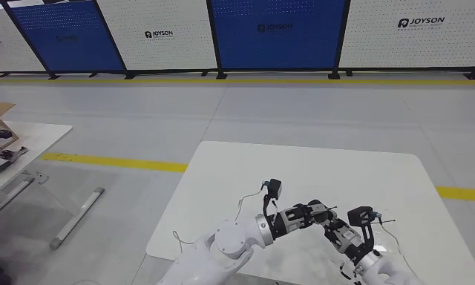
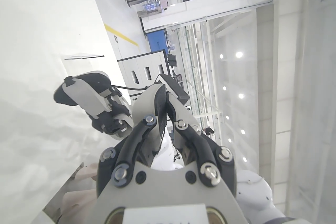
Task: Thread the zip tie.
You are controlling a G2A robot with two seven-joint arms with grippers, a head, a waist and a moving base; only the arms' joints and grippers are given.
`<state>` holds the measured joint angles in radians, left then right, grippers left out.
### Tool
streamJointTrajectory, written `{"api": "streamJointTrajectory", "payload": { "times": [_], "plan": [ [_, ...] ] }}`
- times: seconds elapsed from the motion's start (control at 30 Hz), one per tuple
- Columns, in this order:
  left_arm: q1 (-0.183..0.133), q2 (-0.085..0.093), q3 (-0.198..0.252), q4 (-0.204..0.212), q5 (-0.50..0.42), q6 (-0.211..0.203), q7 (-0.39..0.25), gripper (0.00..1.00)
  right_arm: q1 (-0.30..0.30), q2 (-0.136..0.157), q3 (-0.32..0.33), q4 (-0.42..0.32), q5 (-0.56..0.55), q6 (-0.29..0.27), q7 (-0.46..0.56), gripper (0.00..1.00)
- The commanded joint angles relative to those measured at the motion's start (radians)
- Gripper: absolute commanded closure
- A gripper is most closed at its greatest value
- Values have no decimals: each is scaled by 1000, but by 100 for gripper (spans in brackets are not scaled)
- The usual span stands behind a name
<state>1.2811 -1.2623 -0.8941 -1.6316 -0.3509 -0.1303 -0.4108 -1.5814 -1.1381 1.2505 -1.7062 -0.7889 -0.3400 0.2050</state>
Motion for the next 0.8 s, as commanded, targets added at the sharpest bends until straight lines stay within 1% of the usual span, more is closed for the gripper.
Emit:
{"api": "streamJointTrajectory", "payload": {
  "times": [0.0,0.47,0.53,0.57,0.6,0.63,0.77],
  "plan": [
    [1,0,0,-2,0,0,-2,100,0,0,-1,1,1,0,0,100],
    [6,3,-8,-18,-3,-4,-8,100,15,-2,-6,9,-3,9,13,100],
    [5,4,-9,-17,0,2,-5,100,15,-2,-4,7,2,11,14,100],
    [3,4,-11,-14,0,10,0,100,14,-2,-3,5,8,11,13,78],
    [1,3,-13,-10,2,18,13,100,13,-3,1,1,22,10,4,12],
    [-1,3,-15,-6,-2,23,20,100,10,-3,7,-4,32,7,-7,0],
    [-8,2,-34,20,-26,24,53,100,-15,1,44,-29,56,0,-52,0]
  ]
}}
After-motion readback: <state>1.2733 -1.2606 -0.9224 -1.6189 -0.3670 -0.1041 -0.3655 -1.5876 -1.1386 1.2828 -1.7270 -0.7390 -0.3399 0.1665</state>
